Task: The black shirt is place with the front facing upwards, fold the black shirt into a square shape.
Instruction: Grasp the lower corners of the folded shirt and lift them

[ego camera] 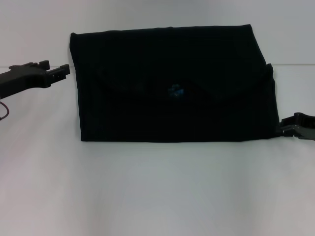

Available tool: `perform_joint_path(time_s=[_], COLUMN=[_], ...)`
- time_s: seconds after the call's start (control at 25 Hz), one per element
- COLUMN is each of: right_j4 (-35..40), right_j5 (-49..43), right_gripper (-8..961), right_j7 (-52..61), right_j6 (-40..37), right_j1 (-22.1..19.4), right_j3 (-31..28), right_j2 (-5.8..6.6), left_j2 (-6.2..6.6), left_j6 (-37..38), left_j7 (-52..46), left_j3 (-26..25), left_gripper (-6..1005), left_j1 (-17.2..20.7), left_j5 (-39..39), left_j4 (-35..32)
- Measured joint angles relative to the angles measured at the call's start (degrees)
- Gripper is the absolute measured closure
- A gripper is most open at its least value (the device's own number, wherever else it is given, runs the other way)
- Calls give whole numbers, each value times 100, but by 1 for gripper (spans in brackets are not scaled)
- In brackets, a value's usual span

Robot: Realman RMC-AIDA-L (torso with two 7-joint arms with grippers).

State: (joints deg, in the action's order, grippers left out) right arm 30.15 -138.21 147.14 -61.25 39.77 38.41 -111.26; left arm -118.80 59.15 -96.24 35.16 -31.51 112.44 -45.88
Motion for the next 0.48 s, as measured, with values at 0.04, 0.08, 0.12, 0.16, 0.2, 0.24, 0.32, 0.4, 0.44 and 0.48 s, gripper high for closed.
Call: perform_joint_path(time_s=[0.04,0.08,0.12,0.16,0.2,0.24,0.32,0.4,0.44,0.48], right_j4=[0,0,0,0,0,0,0,0,0,0], right_j5=[6,15,19,23,26,26,26,26,28,30], right_gripper=[464,491,519,570,620,671,772,836,867,899], right_j7=[-3,-10,-18,-30,-39,-48,-53,-59,-62,-65], right_j6=[23,38,53,63,63,66,69,72,72,72], right_j1=[-2,-4,-5,-5,-5,-5,-5,-5,-7,-10], right_j3=[0,-1,-4,-6,-6,-6,-5,-3,-3,-2], right_j2=[-3,-5,-5,-5,-5,-5,-5,-3,-3,-2], left_j2=[-1,-1,-2,-2,-2,-2,3,21,26,33], left_j6=[0,-1,0,0,0,0,0,0,0,0], left_j7=[0,0,-1,-3,-4,-6,-9,-11,-13,-15], left_j3=[-12,-23,-31,-35,-36,-36,-36,-36,-36,-36], left_gripper=[346,345,345,345,344,344,343,343,342,342], left_j1=[3,7,14,27,34,42,49,49,50,51], left_j5=[3,8,11,11,9,5,-1,8,16,24], left_j4=[0,-2,-6,-13,-18,-21,-22,-7,-1,0])
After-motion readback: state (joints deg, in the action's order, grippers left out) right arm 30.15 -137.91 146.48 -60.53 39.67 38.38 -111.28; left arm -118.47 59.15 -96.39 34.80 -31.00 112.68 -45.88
